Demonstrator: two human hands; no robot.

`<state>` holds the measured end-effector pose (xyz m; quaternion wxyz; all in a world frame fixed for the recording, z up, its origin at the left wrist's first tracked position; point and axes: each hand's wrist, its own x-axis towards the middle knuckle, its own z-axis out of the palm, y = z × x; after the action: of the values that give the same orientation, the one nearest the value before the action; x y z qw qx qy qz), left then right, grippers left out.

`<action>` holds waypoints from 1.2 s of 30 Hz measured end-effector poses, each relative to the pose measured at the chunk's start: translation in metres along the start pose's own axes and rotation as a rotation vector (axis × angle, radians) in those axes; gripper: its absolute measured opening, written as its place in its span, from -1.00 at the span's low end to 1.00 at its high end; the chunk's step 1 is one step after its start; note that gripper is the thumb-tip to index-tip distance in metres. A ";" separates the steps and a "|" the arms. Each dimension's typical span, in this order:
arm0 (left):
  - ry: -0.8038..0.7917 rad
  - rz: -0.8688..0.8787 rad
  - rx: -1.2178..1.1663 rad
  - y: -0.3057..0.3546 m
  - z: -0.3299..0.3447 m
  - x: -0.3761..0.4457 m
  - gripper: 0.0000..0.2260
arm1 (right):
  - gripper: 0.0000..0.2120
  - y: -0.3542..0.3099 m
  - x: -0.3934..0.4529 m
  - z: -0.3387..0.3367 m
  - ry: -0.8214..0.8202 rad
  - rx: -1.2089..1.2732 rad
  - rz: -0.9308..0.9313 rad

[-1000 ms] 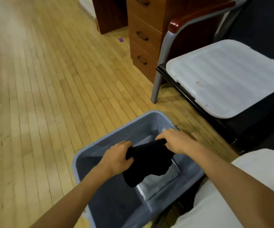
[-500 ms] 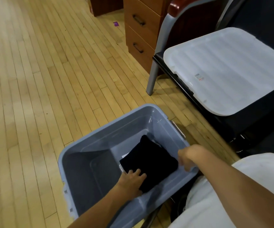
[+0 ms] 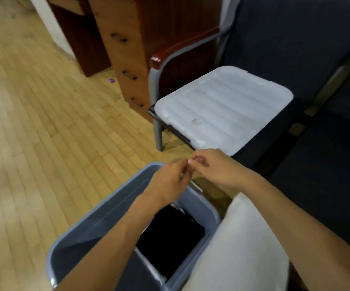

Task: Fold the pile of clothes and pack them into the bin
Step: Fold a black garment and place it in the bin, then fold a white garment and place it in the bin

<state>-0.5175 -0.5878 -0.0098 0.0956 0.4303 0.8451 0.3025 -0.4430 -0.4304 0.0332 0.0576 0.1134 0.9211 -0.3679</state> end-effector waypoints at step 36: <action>-0.531 0.838 -0.248 0.581 0.485 0.032 -0.81 | -0.74 0.362 -0.582 -0.114 1.313 0.308 1.282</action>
<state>0.0566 -0.0946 -0.0491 0.2278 0.7796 0.5044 0.2930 0.2082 -0.1937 -0.0152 -0.2986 0.7925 0.4714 -0.2462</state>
